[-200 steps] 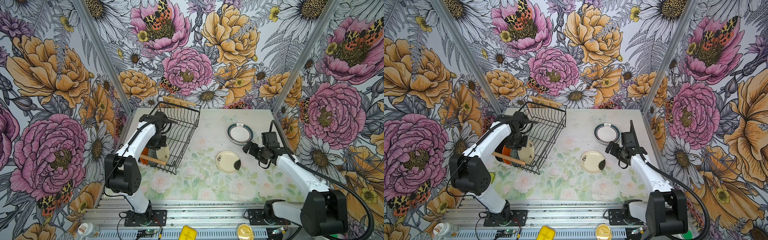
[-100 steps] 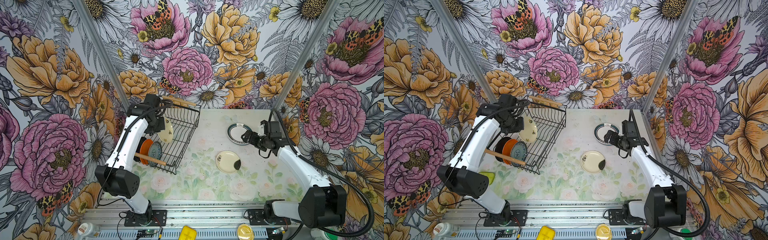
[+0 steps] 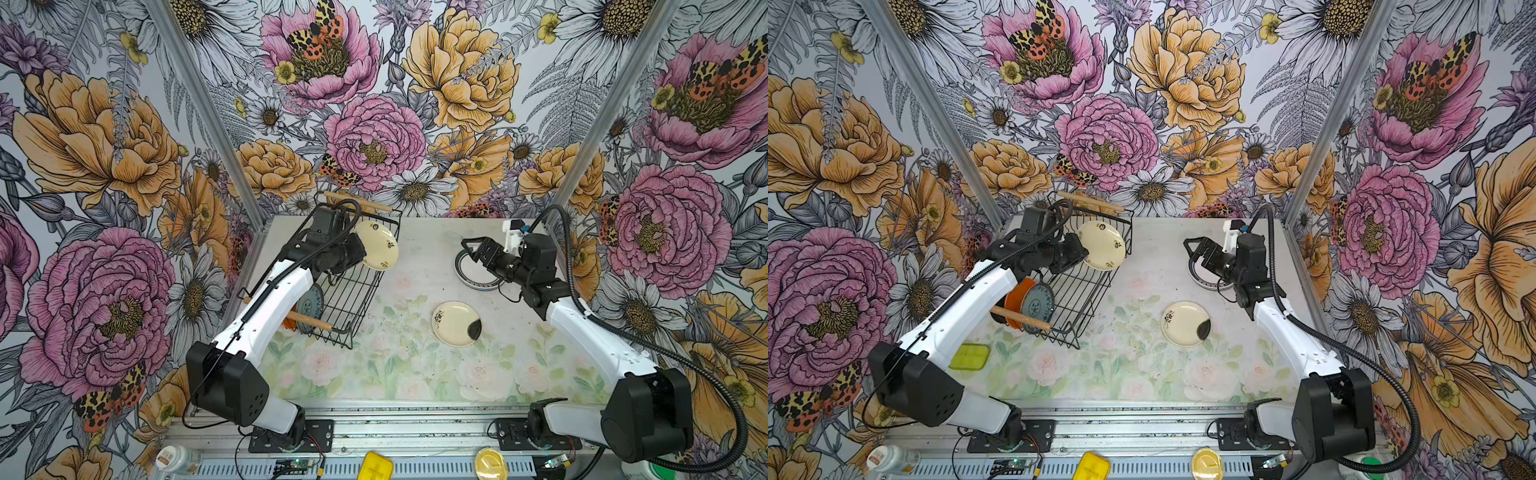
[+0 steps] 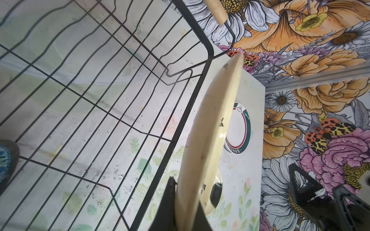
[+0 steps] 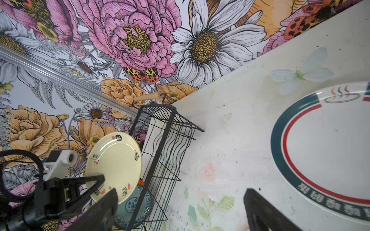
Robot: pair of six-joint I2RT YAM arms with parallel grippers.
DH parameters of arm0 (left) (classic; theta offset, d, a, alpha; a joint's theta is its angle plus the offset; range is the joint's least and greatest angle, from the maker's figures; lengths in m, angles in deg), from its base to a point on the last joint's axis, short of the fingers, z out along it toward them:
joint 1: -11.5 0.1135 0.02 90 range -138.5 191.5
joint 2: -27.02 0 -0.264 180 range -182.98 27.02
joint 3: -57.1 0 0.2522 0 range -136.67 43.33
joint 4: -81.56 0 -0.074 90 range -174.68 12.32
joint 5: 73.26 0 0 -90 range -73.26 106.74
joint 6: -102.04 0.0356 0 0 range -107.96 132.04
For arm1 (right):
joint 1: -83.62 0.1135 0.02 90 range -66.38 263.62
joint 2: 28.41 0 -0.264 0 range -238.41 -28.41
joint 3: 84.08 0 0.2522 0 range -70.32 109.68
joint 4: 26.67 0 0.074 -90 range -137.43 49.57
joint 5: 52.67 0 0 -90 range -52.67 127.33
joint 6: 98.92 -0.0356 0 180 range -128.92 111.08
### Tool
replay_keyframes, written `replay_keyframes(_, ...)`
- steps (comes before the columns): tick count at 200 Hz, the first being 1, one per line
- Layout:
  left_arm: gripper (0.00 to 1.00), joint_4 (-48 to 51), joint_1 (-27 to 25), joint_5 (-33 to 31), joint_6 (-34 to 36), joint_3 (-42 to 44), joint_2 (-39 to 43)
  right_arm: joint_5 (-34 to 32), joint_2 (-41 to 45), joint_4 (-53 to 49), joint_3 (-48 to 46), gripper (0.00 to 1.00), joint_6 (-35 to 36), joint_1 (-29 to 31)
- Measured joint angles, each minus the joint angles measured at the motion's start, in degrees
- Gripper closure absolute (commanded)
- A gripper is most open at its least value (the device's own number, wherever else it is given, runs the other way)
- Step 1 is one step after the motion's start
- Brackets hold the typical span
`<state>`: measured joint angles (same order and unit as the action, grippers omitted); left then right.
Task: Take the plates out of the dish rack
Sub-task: 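Lift the cream plate out of the rack with the left gripper while the right approaches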
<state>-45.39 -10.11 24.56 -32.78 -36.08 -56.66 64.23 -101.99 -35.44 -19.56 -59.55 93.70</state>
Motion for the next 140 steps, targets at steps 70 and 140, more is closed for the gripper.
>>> replay_keyframes(70,0.96,-21.7,-6.3,-3.1,-13.7,11.1,5.6,-0.9,-6.3,18.2,-2.9,0.16,-11.3,9.6)
replay_keyframes(140,0.97,-26.8,-6.7,-3.4,-17.9,14.0,5.5,-1.8,-15.7,28.4,-1.4,0.33,-16.3,15.4)
